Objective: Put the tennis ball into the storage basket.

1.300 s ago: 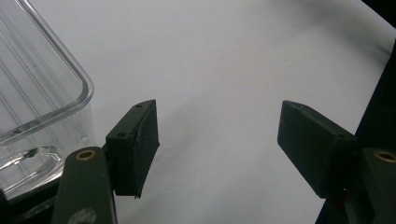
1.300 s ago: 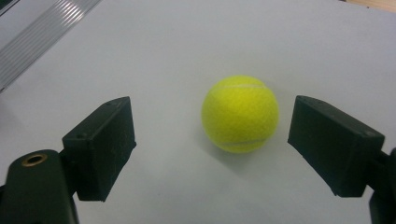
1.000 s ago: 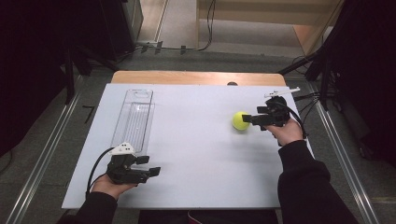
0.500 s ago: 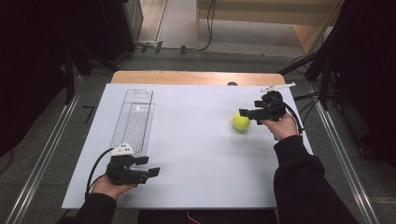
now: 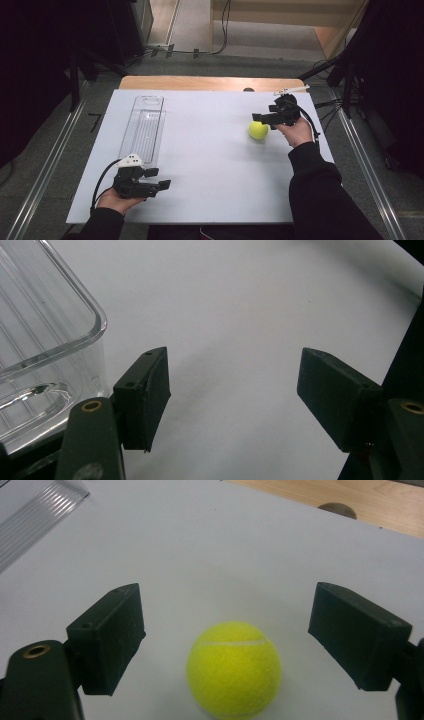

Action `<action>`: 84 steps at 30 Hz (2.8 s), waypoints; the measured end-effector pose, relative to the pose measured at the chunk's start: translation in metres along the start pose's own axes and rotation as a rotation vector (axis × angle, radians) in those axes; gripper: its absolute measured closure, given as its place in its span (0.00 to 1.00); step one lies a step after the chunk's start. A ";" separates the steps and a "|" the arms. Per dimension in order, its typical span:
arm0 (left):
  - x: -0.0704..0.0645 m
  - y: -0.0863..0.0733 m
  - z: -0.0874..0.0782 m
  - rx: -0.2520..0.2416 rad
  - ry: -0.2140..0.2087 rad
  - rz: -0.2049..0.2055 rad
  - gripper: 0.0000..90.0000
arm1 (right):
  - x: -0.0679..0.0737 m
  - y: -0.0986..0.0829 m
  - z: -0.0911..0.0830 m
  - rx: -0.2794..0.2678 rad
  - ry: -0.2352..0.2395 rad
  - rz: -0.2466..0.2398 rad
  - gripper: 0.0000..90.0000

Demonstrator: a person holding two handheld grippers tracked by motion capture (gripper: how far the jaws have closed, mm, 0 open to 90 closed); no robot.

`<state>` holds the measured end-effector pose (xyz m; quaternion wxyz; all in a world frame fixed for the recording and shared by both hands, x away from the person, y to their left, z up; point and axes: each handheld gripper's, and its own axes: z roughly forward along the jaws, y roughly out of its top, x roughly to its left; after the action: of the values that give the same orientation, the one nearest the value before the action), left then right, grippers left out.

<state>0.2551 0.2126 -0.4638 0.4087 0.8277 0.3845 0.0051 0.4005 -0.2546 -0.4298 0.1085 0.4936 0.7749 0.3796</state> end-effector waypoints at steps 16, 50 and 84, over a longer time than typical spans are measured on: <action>0.000 0.001 0.001 0.001 -0.004 0.009 0.33 | 0.000 -0.006 0.014 0.018 -0.005 0.019 0.00; -0.001 0.001 0.002 0.009 -0.013 0.016 0.33 | -0.007 -0.030 0.039 0.077 -0.026 0.046 0.07; -0.001 0.002 0.002 0.014 -0.013 0.020 0.33 | 0.001 -0.046 0.063 0.201 -0.104 -0.032 0.20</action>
<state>0.2561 0.2096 -0.4639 0.4053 0.8344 0.3735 0.0012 0.4026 -0.2335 -0.5052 0.1045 0.5087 0.8102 0.2720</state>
